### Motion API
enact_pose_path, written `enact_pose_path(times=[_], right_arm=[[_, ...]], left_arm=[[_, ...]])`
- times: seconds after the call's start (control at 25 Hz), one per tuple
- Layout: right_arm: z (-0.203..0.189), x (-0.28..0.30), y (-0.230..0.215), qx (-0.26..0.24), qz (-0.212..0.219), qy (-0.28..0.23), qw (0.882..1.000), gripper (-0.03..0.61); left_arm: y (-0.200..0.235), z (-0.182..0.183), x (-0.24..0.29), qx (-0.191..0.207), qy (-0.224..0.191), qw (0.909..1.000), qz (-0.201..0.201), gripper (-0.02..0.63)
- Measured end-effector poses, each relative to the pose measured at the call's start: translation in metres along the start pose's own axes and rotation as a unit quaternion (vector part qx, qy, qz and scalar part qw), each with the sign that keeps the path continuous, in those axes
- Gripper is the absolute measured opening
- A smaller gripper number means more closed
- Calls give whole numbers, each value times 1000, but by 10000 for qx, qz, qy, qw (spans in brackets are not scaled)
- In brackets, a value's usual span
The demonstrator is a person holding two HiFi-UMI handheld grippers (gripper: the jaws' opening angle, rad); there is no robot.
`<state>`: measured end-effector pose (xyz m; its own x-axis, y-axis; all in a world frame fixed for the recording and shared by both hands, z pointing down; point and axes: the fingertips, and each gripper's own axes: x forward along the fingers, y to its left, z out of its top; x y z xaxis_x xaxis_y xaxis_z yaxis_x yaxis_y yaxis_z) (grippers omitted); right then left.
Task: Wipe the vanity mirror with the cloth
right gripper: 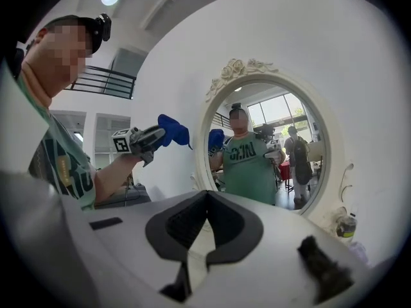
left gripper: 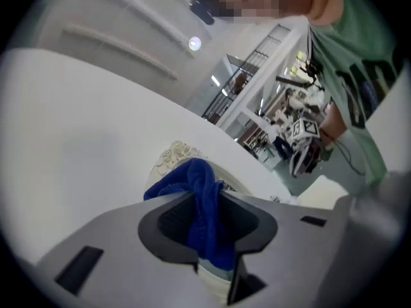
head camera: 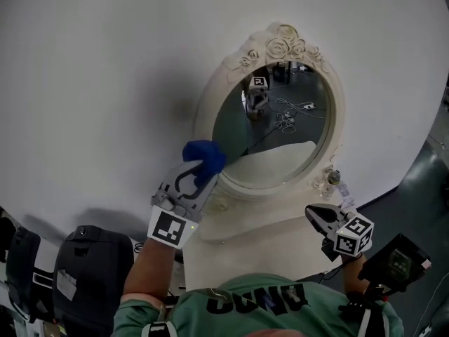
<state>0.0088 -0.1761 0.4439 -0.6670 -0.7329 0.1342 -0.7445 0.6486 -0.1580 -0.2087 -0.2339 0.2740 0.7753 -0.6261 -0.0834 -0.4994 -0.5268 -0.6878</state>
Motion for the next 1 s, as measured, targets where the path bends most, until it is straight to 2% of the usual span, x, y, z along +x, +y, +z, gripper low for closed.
enact_pose_path(times=[0.04,0.12,0.24,0.4,0.48,0.6,0.8,1.0], right_arm=[[2,-2,-11,-26,82,2,10000,12],[4,-12,-33,-99,184,-35,9998,12],[5,-34,-67,-20,227,-167,9996,12],[5,-55,-105,267,325,-343,9985,12],[2,-63,-121,340,342,-401,9980,12],[-5,-74,-137,399,355,-417,9977,12],[-10,-87,-164,544,312,-484,9969,12],[-12,-94,-185,618,258,-534,9963,12]], left_arm=[[2,6,16,350,192,9990,190,121],[4,18,54,1132,505,9912,468,121],[6,21,110,2100,1069,9692,710,121],[19,12,163,2811,1758,9369,1109,121],[26,8,181,2957,1981,9257,1281,121],[35,8,200,3016,2174,9164,1485,121],[56,13,224,2994,2320,9097,1700,121],[60,22,253,3134,2370,9034,1720,121]])
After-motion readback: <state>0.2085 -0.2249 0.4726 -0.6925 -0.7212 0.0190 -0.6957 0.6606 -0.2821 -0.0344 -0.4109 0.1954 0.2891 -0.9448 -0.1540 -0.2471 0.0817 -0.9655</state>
